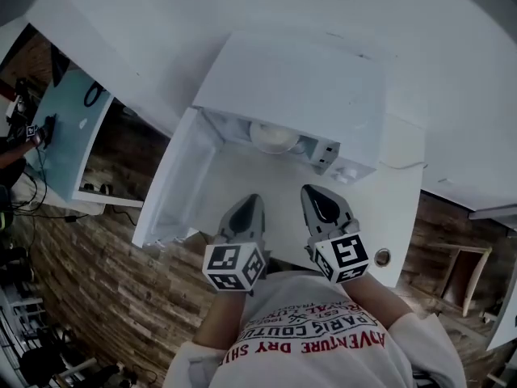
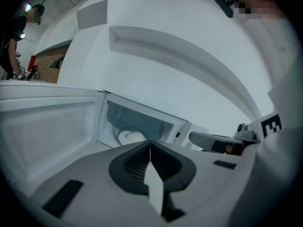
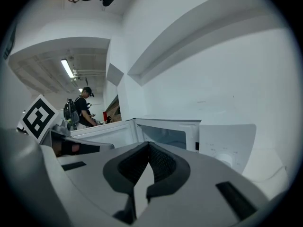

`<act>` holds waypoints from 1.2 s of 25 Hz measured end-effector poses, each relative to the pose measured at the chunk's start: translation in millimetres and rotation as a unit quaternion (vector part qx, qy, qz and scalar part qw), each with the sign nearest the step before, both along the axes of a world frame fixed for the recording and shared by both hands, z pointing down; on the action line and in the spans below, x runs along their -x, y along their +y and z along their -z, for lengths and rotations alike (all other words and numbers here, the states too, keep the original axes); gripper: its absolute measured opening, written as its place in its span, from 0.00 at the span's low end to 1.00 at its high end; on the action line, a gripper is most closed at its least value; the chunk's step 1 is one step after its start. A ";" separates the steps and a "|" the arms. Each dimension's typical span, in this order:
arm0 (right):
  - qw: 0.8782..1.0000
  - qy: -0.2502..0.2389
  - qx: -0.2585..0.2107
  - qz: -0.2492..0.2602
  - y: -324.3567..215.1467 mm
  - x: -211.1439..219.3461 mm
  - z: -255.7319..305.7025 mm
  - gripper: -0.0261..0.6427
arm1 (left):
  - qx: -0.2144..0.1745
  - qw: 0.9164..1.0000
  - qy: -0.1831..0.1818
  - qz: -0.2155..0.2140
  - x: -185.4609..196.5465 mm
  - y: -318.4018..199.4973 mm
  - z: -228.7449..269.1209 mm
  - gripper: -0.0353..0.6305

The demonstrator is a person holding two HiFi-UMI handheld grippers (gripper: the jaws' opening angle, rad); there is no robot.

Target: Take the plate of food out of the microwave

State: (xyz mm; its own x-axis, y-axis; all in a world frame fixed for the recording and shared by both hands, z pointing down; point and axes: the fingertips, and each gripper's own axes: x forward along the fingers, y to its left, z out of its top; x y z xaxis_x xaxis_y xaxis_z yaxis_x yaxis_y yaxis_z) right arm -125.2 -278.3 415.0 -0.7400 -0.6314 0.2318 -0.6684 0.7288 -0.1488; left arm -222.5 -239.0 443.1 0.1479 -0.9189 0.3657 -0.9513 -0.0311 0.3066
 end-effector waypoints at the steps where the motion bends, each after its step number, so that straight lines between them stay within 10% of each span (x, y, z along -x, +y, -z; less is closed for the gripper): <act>1: 1.000 0.001 0.004 -0.010 -5.6 1.6 -1.9 0.05 | 0.004 1.000 0.001 -0.011 3.1 -7.7 -2.2 0.06; 13: 0.995 0.036 0.018 -0.095 -44.5 29.7 -25.5 0.05 | 0.066 0.992 0.015 -0.103 38.9 -76.6 -66.1 0.06; 20: 0.991 0.067 0.031 -0.111 -54.7 35.5 -50.5 0.06 | 0.119 0.983 0.098 -0.096 44.0 -105.3 -103.4 0.06; 23: 0.990 0.073 0.036 -0.113 -58.6 36.0 -59.8 0.05 | 0.147 0.965 0.202 -0.081 39.6 -118.9 -120.1 0.12; 26: 0.990 0.078 0.043 -0.111 -57.7 34.5 -67.2 0.05 | 0.174 0.925 0.334 -0.045 36.0 -128.0 -135.4 0.20; 30: 0.988 0.088 0.061 -0.115 -57.6 26.9 -78.5 0.05 | 0.182 0.906 0.382 -0.017 36.7 -138.0 -147.0 0.24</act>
